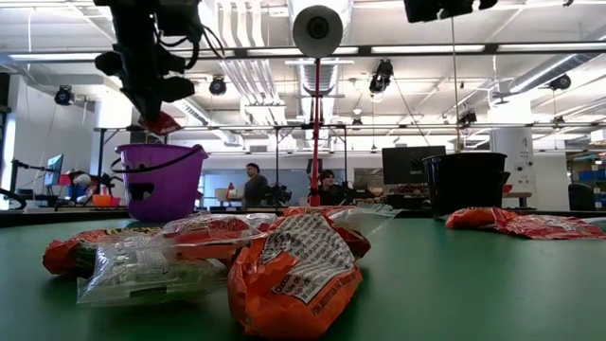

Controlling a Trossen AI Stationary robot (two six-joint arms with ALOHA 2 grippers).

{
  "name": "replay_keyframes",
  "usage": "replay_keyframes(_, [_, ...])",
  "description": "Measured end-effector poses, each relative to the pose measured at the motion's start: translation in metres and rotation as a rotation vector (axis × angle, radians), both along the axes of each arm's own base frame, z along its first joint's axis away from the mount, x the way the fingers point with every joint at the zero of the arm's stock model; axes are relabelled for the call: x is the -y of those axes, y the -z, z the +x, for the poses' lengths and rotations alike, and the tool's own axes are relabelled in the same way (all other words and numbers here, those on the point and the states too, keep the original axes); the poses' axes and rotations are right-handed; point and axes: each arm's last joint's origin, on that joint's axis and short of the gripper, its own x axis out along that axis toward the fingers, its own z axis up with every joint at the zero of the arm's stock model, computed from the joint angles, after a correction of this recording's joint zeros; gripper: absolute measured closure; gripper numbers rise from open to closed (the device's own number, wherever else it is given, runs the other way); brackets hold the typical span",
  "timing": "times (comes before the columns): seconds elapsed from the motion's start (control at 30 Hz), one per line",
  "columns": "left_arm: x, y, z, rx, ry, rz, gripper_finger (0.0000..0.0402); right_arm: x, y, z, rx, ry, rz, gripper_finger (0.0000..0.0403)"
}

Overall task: Sort candy
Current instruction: Put the red candy into the violet bucket, then put the orange gummy into the light green bucket

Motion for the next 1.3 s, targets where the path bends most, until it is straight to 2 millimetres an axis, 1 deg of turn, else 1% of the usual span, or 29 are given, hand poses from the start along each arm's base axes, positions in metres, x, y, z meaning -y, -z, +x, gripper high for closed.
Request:
replay_keyframes(0.17, [-0.007, 0.004, 0.003, 0.0, -0.024, 0.001, 0.04, 0.016, 0.002, -0.013, -0.011, 0.084, 0.004, 0.0225])
replay_keyframes(0.4, [-0.015, 0.008, 0.004, -0.012, -0.054, -0.006, 0.0398, 0.024, 0.005, -0.011, -0.131, 0.045, 0.001, 0.0225])
replay_keyframes(0.5, [-0.016, 0.008, 0.003, -0.009, -0.057, -0.004, 0.0387, 0.023, 0.004, -0.012, -0.136, 0.049, -0.005, 0.0225])
replay_keyframes(0.63, [-0.015, 0.006, 0.002, -0.003, -0.051, -0.008, 0.0361, 0.022, 0.004, -0.012, -0.089, 0.036, -0.003, 0.0225])
replay_keyframes(0.83, [-0.015, 0.007, 0.002, -0.074, 0.022, -0.012, 0.0327, 0.021, 0.007, -0.01, -0.053, -0.03, 0.023, 0.0225])
replay_keyframes(0.97, [-0.015, 0.004, 0.002, -0.056, 0.023, 0.005, 0.0325, 0.02, 0.01, -0.006, -0.013, -0.141, 0.044, 0.0225])
replay_keyframes(1.07, [-0.014, 0.0, 0.001, -0.02, 0.022, 0.029, 0.0325, 0.016, 0.012, -0.001, 0.011, -0.181, 0.061, 0.0225])
replay_keyframes(1.2, [-0.013, -0.01, -0.002, 0.024, 0.053, 0.075, 0.0325, 0.006, 0.016, 0.01, -0.016, -0.244, 0.096, 0.0225])
replay_keyframes(1.3, [-0.011, -0.018, -0.004, 0.042, 0.098, 0.116, 0.0325, -0.002, 0.021, 0.019, -0.005, -0.343, 0.145, 0.0225])
